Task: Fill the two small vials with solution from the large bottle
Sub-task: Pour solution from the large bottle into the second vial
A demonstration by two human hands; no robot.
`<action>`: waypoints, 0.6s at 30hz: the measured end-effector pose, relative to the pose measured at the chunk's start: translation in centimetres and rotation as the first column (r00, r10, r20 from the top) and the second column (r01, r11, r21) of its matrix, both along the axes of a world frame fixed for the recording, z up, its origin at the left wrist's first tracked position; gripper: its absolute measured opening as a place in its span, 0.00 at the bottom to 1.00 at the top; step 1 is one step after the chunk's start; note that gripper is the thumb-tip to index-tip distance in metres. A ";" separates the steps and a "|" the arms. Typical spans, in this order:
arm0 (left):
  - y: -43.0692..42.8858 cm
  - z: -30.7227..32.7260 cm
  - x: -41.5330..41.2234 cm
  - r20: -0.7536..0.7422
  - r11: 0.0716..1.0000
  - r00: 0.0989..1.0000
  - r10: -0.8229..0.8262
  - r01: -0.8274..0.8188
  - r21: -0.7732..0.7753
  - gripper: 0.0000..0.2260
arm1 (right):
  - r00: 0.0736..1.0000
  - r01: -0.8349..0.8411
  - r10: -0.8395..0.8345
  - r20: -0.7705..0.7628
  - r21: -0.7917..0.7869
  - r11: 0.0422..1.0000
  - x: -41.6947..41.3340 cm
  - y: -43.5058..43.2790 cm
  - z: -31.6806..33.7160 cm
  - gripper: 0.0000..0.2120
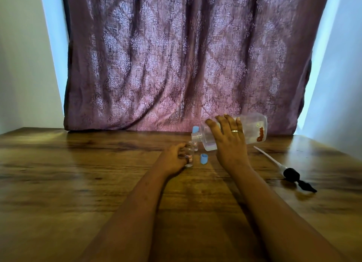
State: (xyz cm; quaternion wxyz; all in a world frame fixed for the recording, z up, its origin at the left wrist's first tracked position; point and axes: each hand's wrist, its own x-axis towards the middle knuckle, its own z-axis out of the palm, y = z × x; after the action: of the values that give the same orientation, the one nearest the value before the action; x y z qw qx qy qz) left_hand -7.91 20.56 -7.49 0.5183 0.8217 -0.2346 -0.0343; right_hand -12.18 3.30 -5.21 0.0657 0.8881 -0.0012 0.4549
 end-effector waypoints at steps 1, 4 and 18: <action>0.0 0.0 0.0 0.000 1.000 1.000 0.002 -0.002 -0.001 0.26 | 1.000 0.002 -0.002 -0.001 -0.002 1.000 0.0 0.0 0.0 0.44; 0.1 0.0 0.0 0.004 1.000 1.000 -0.003 0.003 -0.007 0.25 | 1.000 -0.003 0.003 0.000 -0.004 1.000 0.0 0.0 0.0 0.43; 0.2 -0.5 0.7 0.021 1.000 1.000 -0.016 0.016 0.016 0.32 | 1.000 0.021 -0.021 -0.016 -0.022 1.000 -0.1 -0.1 0.0 0.45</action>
State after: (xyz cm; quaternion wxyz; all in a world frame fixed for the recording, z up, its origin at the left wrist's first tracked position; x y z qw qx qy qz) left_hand -7.25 20.75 -7.99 0.5090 0.8241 -0.2465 -0.0316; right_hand -12.26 3.24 -5.18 0.0804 0.8909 -0.0050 0.4471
